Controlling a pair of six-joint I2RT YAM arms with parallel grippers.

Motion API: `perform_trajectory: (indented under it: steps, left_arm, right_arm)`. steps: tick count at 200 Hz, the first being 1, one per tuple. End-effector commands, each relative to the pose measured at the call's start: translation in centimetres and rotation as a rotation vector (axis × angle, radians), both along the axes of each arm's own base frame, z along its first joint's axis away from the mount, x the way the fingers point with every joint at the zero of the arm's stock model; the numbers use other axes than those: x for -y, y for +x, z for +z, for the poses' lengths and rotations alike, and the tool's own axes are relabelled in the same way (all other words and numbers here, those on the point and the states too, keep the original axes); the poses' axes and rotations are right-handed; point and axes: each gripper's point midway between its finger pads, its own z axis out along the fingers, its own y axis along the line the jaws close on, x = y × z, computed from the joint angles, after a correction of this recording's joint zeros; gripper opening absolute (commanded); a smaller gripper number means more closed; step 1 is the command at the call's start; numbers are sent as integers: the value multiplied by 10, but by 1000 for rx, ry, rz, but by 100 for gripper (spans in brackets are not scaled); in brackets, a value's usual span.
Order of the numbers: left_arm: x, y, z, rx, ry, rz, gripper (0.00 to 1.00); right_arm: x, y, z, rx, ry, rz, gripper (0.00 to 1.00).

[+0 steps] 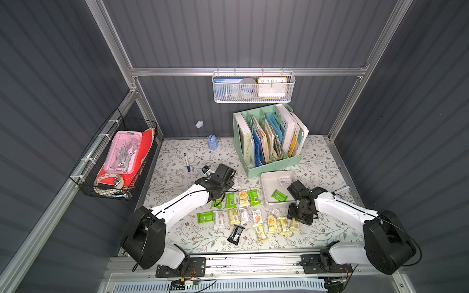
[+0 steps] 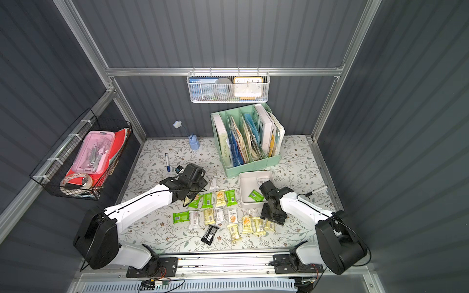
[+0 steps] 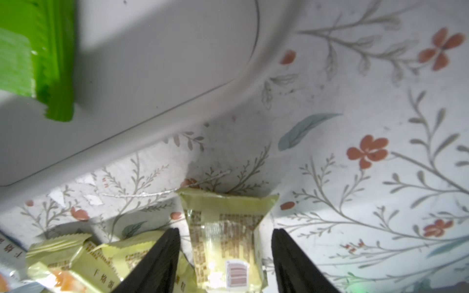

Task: Take the cookies out of the storage box
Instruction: Place the cookie at the center of the board, then pick up the cookie from the storage box.

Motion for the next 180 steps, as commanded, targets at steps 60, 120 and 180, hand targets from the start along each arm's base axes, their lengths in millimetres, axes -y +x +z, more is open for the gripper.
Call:
perform_trajectory:
  steps: [60, 120, 180]
  left_arm:
    - [77, 21, 12, 57, -69, -319, 63]
    - [79, 15, 1, 15, -129, -261, 63]
    - [60, 11, 3, 19, -94, -183, 63]
  right_arm:
    - [0, 49, 106, 340, -23, 188, 68]
    - [-48, 94, 82, 204, 14, 544, 71]
    - [-58, 106, 31, 74, 6, 660, 75]
